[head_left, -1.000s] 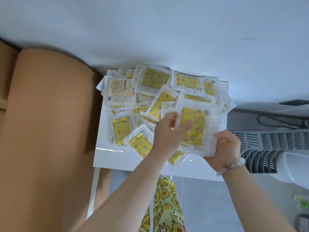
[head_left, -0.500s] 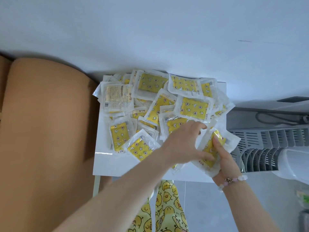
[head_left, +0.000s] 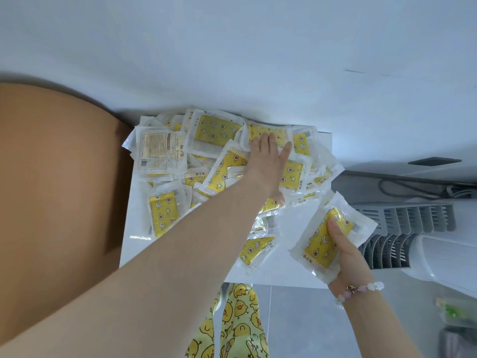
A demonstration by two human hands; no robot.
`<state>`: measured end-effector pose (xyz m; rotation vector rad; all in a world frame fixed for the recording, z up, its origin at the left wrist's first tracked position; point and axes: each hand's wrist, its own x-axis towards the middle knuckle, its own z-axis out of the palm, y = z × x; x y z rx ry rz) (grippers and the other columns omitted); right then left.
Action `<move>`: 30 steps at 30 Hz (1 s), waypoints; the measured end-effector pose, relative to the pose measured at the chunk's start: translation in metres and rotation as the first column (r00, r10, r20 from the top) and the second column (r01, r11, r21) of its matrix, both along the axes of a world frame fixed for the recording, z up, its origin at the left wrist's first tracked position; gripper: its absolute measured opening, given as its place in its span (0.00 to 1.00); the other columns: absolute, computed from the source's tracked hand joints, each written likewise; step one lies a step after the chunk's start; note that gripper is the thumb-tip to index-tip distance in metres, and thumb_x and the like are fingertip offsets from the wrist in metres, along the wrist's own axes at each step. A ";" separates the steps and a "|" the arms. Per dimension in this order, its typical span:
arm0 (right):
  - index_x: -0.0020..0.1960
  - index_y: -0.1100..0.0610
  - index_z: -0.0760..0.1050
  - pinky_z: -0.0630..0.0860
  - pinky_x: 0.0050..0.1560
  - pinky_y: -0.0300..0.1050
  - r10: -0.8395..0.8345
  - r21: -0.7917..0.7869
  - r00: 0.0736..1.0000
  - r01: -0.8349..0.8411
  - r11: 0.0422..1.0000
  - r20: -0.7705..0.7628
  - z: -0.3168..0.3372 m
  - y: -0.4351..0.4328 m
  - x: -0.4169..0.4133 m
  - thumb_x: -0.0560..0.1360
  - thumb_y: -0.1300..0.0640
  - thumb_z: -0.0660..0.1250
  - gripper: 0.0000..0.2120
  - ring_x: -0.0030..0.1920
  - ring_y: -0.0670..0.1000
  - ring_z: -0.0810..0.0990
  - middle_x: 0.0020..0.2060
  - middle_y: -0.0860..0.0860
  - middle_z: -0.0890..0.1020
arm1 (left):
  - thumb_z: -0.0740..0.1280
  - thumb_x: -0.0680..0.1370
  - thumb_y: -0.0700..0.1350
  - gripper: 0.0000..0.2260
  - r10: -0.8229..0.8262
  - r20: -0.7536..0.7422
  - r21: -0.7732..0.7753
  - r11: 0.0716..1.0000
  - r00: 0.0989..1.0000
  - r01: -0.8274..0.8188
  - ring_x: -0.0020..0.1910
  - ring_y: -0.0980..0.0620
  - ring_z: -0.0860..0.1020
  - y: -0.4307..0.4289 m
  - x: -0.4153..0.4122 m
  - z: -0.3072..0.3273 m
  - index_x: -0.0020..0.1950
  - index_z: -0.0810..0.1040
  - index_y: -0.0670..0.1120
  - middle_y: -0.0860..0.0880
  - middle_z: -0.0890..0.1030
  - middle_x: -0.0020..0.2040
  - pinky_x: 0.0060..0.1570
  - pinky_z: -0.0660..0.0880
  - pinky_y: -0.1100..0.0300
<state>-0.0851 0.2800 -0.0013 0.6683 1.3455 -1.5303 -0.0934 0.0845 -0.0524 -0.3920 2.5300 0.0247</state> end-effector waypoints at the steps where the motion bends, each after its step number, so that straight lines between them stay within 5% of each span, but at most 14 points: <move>1: 0.55 0.52 0.79 0.83 0.40 0.50 -0.005 0.002 1.000 0.005 1.000 0.006 -0.001 -0.001 0.000 0.66 0.49 0.68 0.18 0.41 0.49 0.85 0.45 0.50 0.85 | 0.66 0.66 0.71 0.56 -0.017 -0.017 -0.007 1.000 1.000 0.017 0.75 0.36 0.49 -0.001 0.002 0.000 0.77 0.39 0.42 0.35 0.49 0.76 0.73 0.48 0.42; 6: 0.51 0.51 0.80 0.81 0.45 0.50 -0.024 0.033 0.999 0.023 0.999 0.023 -0.008 -0.005 0.002 0.64 0.47 0.69 0.17 0.39 0.49 0.85 0.42 0.49 0.85 | 0.64 0.74 0.62 0.39 -0.141 -0.192 -0.015 0.990 0.971 0.141 0.66 0.41 0.67 -0.004 0.008 0.002 0.74 0.54 0.39 0.41 0.69 0.66 0.69 0.59 0.47; 12: 0.57 0.54 0.79 0.82 0.35 0.47 -0.005 0.046 0.999 0.003 0.999 0.031 -0.007 -0.013 0.006 0.48 0.43 0.81 0.39 0.42 0.51 0.85 0.49 0.53 0.84 | 0.67 0.72 0.61 0.33 -0.302 -0.200 0.045 0.948 0.932 0.317 0.59 0.47 0.71 -0.019 0.008 0.013 0.69 0.64 0.41 0.46 0.72 0.60 0.52 0.70 0.56; 15: 0.61 0.55 0.77 0.81 0.35 0.45 -0.001 0.055 0.999 -0.001 0.998 0.042 -0.006 -0.013 0.007 0.56 0.44 0.77 0.36 0.44 0.52 0.84 0.53 0.55 0.83 | 0.67 0.74 0.58 0.26 -0.302 -0.171 0.109 0.940 0.938 0.323 0.58 0.47 0.71 -0.030 0.002 0.019 0.65 0.70 0.42 0.47 0.72 0.59 0.48 0.72 0.56; 18: 0.63 0.55 0.76 0.81 0.36 0.46 -0.007 0.052 0.999 0.005 0.999 0.045 -0.009 -0.013 0.008 0.54 0.44 0.77 0.39 0.45 0.52 0.84 0.55 0.55 0.82 | 0.64 0.79 0.43 0.13 -0.312 -0.172 0.075 0.942 0.934 0.329 0.57 0.47 0.71 -0.034 0.002 0.016 0.62 0.74 0.42 0.46 0.71 0.59 0.47 0.72 0.55; 23: 0.64 0.55 0.76 0.82 0.39 0.47 -0.013 0.070 0.999 0.009 0.998 0.047 -0.012 -0.009 0.008 0.64 0.47 0.69 0.29 0.45 0.53 0.83 0.51 0.54 0.83 | 0.58 0.79 0.33 0.12 -0.330 -0.234 0.020 0.939 0.914 0.344 0.57 0.45 0.72 -0.027 0.003 0.007 0.61 0.72 0.41 0.45 0.76 0.57 0.50 0.70 0.56; 27: 0.64 0.55 0.76 0.81 0.39 0.47 0.000 0.100 0.999 -0.004 0.995 0.039 -0.012 -0.007 0.008 0.60 0.45 0.72 0.33 0.48 0.55 0.82 0.56 0.55 0.82 | 0.61 0.77 0.33 0.20 -0.084 -0.318 0.074 0.991 0.944 0.113 0.69 0.39 0.66 -0.024 0.003 -0.003 0.68 0.67 0.43 0.44 0.74 0.64 0.71 0.57 0.45; 30: 0.62 0.55 0.77 0.81 0.40 0.49 0.004 0.095 1.000 -0.006 0.995 0.026 -0.012 -0.007 0.007 0.53 0.43 0.78 0.39 0.47 0.54 0.83 0.53 0.55 0.83 | 0.62 0.76 0.36 0.17 0.194 -0.315 0.271 0.957 0.929 -0.108 0.62 0.44 0.71 -0.023 -0.003 -0.007 0.63 0.71 0.48 0.48 0.75 0.60 0.70 0.57 0.47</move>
